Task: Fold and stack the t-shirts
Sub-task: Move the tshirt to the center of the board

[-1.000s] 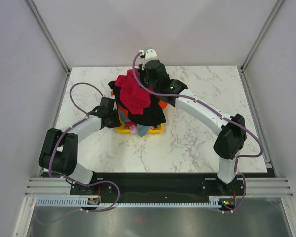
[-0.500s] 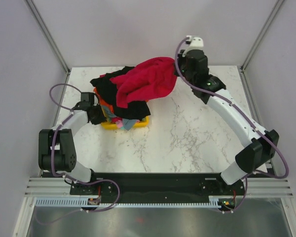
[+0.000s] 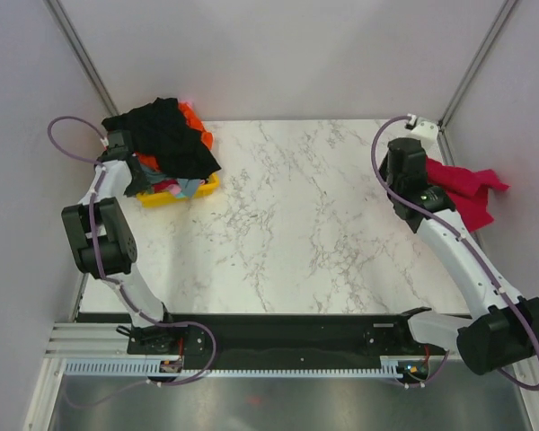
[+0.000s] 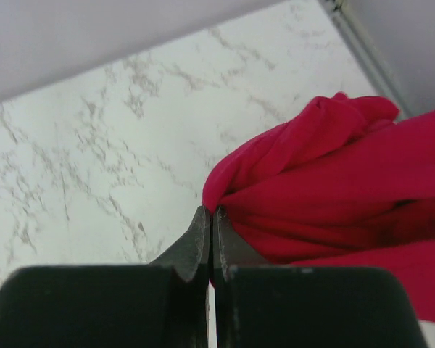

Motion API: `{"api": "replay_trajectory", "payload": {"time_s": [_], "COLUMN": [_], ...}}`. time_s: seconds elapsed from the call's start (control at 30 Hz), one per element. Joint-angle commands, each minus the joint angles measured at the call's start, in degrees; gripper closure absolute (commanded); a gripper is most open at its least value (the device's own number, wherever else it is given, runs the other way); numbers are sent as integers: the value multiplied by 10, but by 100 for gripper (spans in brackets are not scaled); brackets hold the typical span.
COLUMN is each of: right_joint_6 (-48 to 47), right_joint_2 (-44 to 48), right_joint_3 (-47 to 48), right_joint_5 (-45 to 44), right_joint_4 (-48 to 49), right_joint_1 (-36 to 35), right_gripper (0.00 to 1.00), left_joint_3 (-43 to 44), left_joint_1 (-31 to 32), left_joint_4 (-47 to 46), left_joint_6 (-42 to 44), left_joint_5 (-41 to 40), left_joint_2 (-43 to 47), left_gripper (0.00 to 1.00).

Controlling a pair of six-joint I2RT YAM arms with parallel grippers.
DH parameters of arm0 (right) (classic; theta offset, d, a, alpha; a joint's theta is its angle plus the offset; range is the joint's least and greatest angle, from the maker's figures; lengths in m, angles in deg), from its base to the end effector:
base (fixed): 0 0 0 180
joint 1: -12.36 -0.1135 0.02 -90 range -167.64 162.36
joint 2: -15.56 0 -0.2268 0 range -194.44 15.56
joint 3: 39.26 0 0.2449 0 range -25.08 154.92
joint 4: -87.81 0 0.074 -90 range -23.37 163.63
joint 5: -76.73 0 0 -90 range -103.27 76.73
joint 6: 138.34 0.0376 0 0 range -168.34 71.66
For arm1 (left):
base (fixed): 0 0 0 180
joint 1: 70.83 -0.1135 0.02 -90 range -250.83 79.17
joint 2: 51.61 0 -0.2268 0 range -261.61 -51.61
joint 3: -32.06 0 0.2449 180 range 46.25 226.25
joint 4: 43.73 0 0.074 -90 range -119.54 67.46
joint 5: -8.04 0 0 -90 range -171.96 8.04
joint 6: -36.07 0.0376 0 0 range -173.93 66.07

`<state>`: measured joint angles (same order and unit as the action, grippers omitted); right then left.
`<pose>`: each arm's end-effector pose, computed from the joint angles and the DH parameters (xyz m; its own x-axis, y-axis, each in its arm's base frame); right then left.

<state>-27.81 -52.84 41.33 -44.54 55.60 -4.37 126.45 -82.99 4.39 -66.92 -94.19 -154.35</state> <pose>0.2696 0.0606 0.3397 -0.2295 0.2440 -0.9422 0.3220 0.9326 0.1631 0.3634 0.0865 0.2068 -0.7221 -0.3803 -0.5779 -0.4952 0.8674 0.0479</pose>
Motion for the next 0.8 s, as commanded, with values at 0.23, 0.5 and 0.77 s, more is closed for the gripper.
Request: {"api": "replay_trajectory", "payload": {"time_s": [0.23, 0.5, 0.77], "right_joint_6": [39, 33, 30], "right_joint_2": [16, 28, 26], "right_joint_3": [-69, -79, -77], "right_joint_5": [160, 168, 162], "right_joint_4": [33, 33, 33], "right_joint_1": [-4, -4, -5], "right_gripper": [100, 100, 100], "left_joint_3": [108, 85, 61], "left_joint_1": [-116, -65, 84], "left_joint_4": [-18, -15, -9], "left_joint_6": [15, -4, -37], "left_joint_5": [24, 2, -40], "left_joint_2": [-156, -3, 105], "left_gripper": [17, 11, 18]}}
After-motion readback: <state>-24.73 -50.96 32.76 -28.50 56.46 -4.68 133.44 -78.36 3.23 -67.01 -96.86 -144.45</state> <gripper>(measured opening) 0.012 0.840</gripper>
